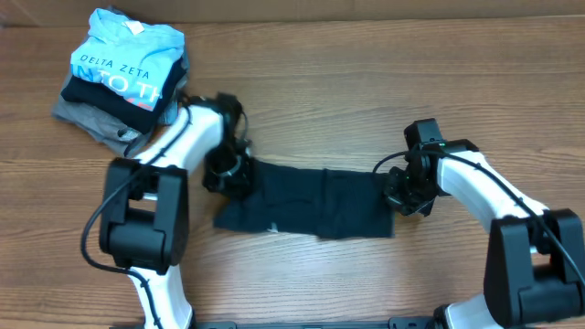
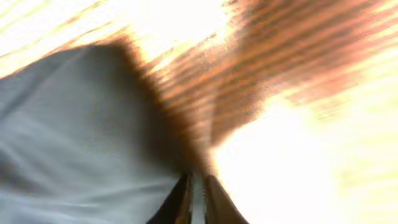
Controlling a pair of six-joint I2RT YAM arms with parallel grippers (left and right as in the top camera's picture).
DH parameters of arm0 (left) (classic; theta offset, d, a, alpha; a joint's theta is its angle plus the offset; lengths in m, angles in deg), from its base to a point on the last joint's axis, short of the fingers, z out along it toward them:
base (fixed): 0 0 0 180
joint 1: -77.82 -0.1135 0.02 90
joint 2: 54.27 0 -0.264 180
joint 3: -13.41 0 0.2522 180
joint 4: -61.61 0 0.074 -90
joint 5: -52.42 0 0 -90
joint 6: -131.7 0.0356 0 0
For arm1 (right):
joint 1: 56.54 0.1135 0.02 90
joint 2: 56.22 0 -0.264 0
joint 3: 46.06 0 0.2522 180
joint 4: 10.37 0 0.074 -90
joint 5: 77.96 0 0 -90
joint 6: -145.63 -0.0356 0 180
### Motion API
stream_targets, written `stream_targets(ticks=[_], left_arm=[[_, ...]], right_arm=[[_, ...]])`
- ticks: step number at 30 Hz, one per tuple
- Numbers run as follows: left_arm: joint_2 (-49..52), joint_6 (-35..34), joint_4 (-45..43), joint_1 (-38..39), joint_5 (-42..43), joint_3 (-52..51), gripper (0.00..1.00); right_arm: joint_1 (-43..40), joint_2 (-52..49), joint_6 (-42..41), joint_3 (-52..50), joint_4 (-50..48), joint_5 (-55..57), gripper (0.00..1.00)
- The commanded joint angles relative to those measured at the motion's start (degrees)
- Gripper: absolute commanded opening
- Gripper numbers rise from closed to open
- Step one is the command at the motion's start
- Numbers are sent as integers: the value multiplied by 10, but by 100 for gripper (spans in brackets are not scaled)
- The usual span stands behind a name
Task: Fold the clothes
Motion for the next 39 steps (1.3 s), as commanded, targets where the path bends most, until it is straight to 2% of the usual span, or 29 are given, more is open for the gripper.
stream_targets(ticks=[1, 8, 16, 19, 24, 25, 26, 30, 33, 39], left_arm=[[-11, 7, 29, -12, -34, 88, 4], [-13, -10, 32, 49, 52, 136, 5], [-13, -49, -2, 202, 51, 136, 6], [-13, -76, -18, 256, 26, 136, 7], [-13, -105, -39, 312, -9, 136, 17], [-13, -106, -44, 320, -9, 136, 23], [-13, -108, -49, 327, -11, 136, 35], [-13, -120, -68, 344, -21, 136, 52], [-13, -120, -73, 345, -12, 136, 49], [-13, -118, -36, 319, -9, 159, 48]], right_arm=[[-2, 59, 23, 17, 16, 11, 15], [-13, 93, 22, 20, 28, 28, 17], [-81, 93, 20, 20, 31, 24, 18], [-113, 93, 20, 20, 37, 23, 18], [-137, 93, 25, 20, 45, 23, 18], [-137, 93, 26, 20, 45, 24, 18], [-137, 93, 27, 20, 45, 23, 18], [-137, 93, 27, 20, 43, 23, 18], [-137, 93, 27, 20, 44, 23, 18], [-137, 93, 86, 20, 32, -35, 21]])
